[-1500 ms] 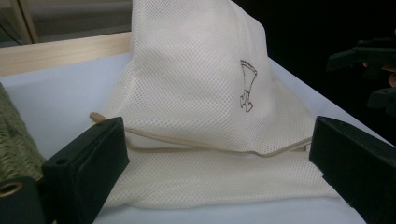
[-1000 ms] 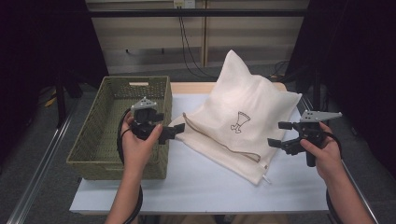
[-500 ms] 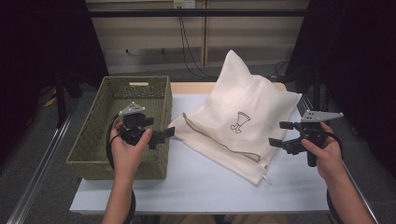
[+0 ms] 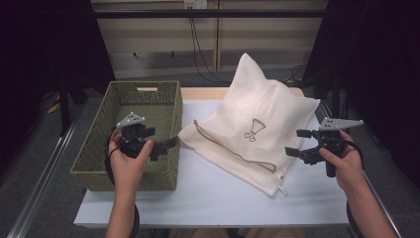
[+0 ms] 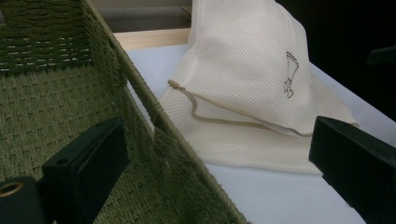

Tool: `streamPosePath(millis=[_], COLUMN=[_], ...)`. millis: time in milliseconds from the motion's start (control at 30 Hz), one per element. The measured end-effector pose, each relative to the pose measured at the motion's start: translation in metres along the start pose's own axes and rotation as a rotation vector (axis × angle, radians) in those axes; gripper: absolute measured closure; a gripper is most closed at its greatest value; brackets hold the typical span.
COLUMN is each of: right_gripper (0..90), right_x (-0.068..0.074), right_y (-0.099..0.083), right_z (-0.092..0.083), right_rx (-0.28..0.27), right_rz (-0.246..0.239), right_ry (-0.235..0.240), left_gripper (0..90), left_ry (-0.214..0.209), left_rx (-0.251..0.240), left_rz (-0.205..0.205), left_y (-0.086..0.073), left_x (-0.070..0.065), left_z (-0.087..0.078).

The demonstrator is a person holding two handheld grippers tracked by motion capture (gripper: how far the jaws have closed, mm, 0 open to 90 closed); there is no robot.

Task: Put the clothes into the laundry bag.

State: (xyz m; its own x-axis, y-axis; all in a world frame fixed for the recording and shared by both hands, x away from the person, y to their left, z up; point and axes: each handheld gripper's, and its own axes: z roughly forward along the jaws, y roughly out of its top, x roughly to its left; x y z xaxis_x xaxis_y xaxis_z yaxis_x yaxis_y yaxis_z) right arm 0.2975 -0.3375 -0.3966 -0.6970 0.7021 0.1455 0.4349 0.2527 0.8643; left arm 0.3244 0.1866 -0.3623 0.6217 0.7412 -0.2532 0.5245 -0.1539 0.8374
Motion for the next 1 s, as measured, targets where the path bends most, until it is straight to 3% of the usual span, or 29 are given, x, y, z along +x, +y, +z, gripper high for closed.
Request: streamPosePath(millis=[167, 367, 533, 733, 1000], right_gripper=[7.6, 7.6, 7.6, 7.6, 7.6], right_x=[0.000, -0.002, -0.004, -0.004, -0.003], right_y=[0.000, -0.001, -0.002, -0.003, -0.001], right_z=[0.000, -0.001, -0.006, -0.007, -0.009], right_rx=[-0.001, 0.006, -0.003, 0.000, -0.009], right_rz=[-0.005, -0.011, -0.006, -0.008, -0.017], right_ry=[0.001, -0.015, -0.027, -0.030, -0.030], left_gripper=[4.3, 4.1, 4.1, 3.9, 4.1], left_ry=[0.019, 0.006, 0.039, 0.033, 0.037], left_rx=[-0.008, -0.023, -0.022, -0.035, -0.025], left_rz=[-0.007, -0.019, -0.012, -0.030, -0.019], left_y=[-0.002, -0.005, -0.006, -0.009, -0.010], left_x=[0.003, 0.008, 0.011, 0.015, 0.015], left_z=[-0.003, -0.008, -0.011, -0.014, -0.013])
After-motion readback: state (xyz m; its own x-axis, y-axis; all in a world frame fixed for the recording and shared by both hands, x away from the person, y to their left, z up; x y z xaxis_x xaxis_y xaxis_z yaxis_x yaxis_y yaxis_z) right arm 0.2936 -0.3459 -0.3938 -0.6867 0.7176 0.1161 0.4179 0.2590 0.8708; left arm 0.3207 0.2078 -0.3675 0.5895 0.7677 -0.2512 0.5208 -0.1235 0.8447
